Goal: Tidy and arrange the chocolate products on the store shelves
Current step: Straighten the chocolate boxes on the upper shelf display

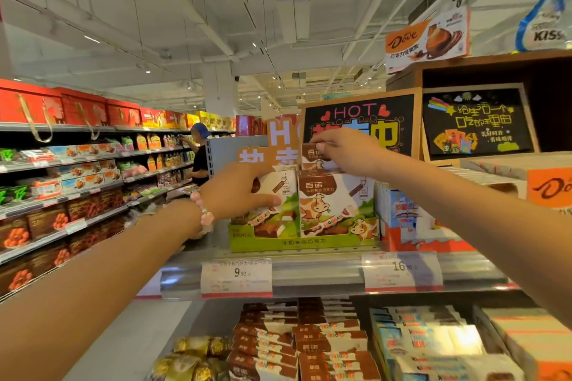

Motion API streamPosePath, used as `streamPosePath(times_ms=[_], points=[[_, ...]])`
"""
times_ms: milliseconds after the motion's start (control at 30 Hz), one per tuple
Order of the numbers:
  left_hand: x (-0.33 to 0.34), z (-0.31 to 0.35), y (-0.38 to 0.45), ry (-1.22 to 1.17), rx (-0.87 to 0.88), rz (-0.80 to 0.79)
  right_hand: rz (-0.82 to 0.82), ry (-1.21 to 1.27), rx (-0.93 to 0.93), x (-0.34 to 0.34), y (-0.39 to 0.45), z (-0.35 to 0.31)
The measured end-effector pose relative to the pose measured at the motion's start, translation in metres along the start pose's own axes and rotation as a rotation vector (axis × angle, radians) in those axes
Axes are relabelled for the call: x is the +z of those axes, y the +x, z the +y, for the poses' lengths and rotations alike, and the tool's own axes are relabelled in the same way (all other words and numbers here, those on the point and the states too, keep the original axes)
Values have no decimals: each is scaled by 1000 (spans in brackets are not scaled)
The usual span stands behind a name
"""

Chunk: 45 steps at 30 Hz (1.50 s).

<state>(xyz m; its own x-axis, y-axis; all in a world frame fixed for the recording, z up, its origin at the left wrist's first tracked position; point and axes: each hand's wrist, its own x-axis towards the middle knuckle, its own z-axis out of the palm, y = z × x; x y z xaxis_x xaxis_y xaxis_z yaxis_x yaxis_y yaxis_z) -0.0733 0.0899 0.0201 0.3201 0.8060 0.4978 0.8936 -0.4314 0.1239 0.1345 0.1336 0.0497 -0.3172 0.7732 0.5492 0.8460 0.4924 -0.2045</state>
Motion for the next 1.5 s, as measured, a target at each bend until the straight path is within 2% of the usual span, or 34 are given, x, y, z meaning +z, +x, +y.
streamPosePath(times_ms=[133, 233, 300, 367, 400, 433, 500, 567, 633, 733, 867, 1133, 1267, 1333, 1433, 1500], points=[[-3, -3, 0, -84, 33, 3, -308, 71, 47, -3, -1, -6], [-2, -7, 5, -364, -54, 41, -426, 134, 86, -3, -2, -4], [-3, -9, 10, -635, -196, 95, -334, 149, 49, -2, 0, -1], [-6, -9, 14, -742, -275, 108, -191, 19, -89, -5, -1, -2], [-8, -8, 15, -693, -255, 100, -177, -46, -160, -8, -3, -5], [-11, -8, 16, -564, -188, 67, -235, -104, -204, -13, -7, -9], [-18, -2, 14, -274, -45, -83, -447, -166, -203, -21, -15, -14], [-22, 2, 15, -180, -8, -221, -595, -160, -193, -20, -20, -15], [-22, 3, 16, -160, -11, -275, -538, -156, -230, -13, -16, -13], [-18, -2, 15, -154, 18, -296, -472, -156, -184, -3, -10, -10], [-25, -11, 8, -310, 31, -319, -468, -162, -166, 3, -8, -9], [-26, -1, 13, -199, 22, -388, -554, -205, -124, -8, -11, -15], [-23, 11, 23, -217, 5, -387, -524, -242, -119, -9, -13, -15], [-25, 10, 27, -225, -1, -397, -510, -198, -120, -6, -13, -14], [-32, 4, 25, -241, 15, -402, -436, -7, -96, -14, -20, -5], [-36, 0, 19, -255, 35, -415, -407, 5, -54, -26, -24, 7]])
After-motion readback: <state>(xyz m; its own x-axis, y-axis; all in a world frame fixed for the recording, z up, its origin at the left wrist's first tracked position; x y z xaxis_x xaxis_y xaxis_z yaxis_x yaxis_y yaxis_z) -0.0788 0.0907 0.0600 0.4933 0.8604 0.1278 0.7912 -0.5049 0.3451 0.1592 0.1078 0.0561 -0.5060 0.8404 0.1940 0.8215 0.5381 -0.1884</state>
